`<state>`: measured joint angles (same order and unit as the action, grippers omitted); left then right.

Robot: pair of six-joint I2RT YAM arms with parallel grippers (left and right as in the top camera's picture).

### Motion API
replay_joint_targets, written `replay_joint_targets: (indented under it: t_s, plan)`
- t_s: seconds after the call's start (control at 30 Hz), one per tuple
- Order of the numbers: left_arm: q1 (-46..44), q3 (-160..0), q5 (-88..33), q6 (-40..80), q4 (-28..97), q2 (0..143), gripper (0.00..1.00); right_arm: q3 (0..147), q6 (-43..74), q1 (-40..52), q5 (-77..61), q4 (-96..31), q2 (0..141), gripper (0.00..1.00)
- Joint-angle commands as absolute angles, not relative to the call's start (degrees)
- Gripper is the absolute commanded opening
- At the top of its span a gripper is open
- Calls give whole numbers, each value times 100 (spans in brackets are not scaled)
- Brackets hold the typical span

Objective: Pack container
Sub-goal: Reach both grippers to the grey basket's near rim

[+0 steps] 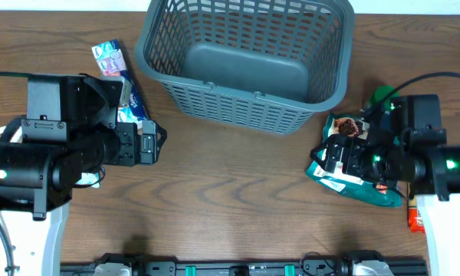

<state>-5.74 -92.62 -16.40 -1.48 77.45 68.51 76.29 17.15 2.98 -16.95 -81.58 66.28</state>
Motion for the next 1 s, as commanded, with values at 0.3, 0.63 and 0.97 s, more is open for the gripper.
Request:
replay_joint_targets:
  t_s: [0.3,0.63,0.97]
  plan:
    - [-928,-10847,-1691,-947,7769,8324,99,8659,1041,808,-1428,-8241,7319,47]
    - [-1546,-11533,-836,-1098,7054,8807,87,8744,1017,1559,-1002,-7804,7395,1]
    - [-1815,-11531,-591,-1212,6388,9105,40,8742,799,2130,-644,-7170,7695,1]
